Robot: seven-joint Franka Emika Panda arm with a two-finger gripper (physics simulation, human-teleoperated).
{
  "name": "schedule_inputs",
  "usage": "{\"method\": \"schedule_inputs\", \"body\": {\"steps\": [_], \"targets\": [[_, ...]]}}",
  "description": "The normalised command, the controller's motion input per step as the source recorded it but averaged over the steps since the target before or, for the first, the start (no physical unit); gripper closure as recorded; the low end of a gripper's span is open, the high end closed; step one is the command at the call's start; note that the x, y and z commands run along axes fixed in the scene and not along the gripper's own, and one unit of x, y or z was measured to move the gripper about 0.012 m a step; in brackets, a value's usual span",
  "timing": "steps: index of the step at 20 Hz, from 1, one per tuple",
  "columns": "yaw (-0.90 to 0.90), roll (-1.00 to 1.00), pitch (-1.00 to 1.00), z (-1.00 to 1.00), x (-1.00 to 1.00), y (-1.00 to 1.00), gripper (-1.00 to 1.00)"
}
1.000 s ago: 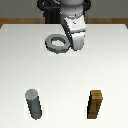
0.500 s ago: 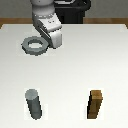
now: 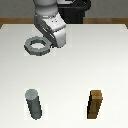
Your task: Put the loop with the handle onto the peg.
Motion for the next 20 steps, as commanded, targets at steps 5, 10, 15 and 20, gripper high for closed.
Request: {"method": "schedule_inputs", "body": {"steps": [5, 10, 15, 20], "targets": [[0.49, 0.00, 0.00, 0.00, 0.00, 0.00, 1.00], [0.18, 0.00, 0.00, 0.00, 0.00, -0.60, 1.00], [0.00, 0.00, 0.00, 0.00, 0.00, -1.00, 1.00], [0.00, 0.00, 0.00, 0.00, 0.00, 0.00, 1.00]]}}
